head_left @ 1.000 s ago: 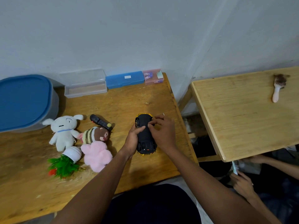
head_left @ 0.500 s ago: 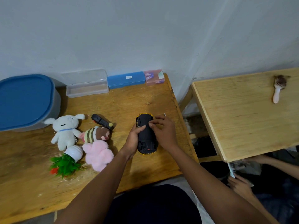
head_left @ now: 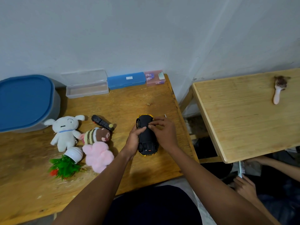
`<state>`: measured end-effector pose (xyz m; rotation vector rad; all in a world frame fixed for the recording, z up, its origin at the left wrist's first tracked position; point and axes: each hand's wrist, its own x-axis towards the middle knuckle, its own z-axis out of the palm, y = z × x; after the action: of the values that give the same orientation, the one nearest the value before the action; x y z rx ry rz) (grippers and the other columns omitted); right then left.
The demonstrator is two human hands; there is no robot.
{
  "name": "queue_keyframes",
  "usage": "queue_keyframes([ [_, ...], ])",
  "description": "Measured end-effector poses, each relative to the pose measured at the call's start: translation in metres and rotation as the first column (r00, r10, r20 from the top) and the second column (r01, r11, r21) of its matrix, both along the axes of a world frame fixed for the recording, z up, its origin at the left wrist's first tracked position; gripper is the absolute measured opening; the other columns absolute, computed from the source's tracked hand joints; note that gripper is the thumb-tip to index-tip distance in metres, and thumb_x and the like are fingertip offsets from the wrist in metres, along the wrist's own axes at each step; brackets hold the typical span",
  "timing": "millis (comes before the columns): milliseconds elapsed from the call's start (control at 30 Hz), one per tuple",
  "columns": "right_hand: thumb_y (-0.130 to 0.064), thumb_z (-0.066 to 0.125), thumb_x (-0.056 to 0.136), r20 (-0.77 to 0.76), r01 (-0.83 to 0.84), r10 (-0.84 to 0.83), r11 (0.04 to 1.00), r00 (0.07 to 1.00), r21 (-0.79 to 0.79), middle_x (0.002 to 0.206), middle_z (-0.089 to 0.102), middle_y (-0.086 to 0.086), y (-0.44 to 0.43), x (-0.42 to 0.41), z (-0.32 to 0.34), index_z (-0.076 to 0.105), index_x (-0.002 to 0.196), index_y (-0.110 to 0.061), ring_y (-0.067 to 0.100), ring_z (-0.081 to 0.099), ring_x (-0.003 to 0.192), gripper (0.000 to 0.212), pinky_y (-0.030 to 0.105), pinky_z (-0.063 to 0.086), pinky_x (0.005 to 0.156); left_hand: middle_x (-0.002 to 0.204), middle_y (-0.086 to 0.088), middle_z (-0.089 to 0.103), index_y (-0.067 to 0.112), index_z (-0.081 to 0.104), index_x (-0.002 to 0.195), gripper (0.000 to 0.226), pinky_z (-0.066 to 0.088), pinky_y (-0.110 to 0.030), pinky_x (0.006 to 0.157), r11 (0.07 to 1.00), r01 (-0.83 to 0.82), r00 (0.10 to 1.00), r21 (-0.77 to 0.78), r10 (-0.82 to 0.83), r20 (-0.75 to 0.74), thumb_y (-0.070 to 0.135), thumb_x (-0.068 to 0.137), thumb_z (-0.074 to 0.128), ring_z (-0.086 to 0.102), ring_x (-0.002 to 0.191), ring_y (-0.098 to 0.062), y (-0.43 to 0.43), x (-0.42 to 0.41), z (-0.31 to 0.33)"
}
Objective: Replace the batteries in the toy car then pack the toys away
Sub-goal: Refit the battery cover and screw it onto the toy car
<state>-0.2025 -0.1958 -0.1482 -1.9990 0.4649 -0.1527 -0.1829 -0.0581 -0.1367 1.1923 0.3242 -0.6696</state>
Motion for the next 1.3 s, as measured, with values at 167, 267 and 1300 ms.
queue_keyframes([
  [167, -0.054, 0.065, 0.075, 0.043, 0.01, -0.008, 0.999, 0.999, -0.044, 0.101, 0.064, -0.023, 0.004, -0.001, -0.001, 0.077, 0.085, -0.035, 0.017, 0.059, 0.106, 0.024, 0.044, 0.054, 0.084, 0.126, -0.023, 0.064, 0.011, 0.053, 0.138, 0.039, 0.057, -0.044, 0.081, 1.0, 0.0, 1.0, 0.003, 0.0, 0.007, 0.013, 0.099, 0.051, 0.065, 0.105, -0.038, 0.001, 0.001, -0.001],
  [267, -0.051, 0.065, 0.079, 0.081, 0.017, -0.011, 0.997, 0.997, -0.07, 0.1, 0.064, -0.022, 0.005, -0.004, 0.001, 0.076, 0.087, -0.034, 0.017, 0.058, 0.105, 0.021, 0.044, 0.053, 0.084, 0.116, -0.019, 0.066, 0.01, 0.053, 0.135, 0.036, 0.058, -0.039, 0.072, 1.0, 0.0, 1.0, -0.016, 0.0, -0.001, 0.01, 0.099, 0.049, 0.068, 0.094, -0.032, 0.0, 0.0, -0.001],
  [1300, -0.032, 0.061, 0.092, -0.199, -0.292, 0.24, 0.907, 0.95, -0.303, 0.091, 0.074, -0.007, 0.019, -0.022, 0.104, 0.075, 0.107, -0.025, 0.012, 0.066, 0.08, 0.022, 0.036, 0.056, 0.075, 0.121, -0.03, 0.065, 0.006, 0.059, 0.131, 0.049, 0.057, -0.041, 0.066, 0.999, -0.05, 0.998, -0.004, 0.05, 0.047, 0.035, 0.092, 0.062, 0.068, 0.089, -0.04, 0.035, 0.007, 0.008],
])
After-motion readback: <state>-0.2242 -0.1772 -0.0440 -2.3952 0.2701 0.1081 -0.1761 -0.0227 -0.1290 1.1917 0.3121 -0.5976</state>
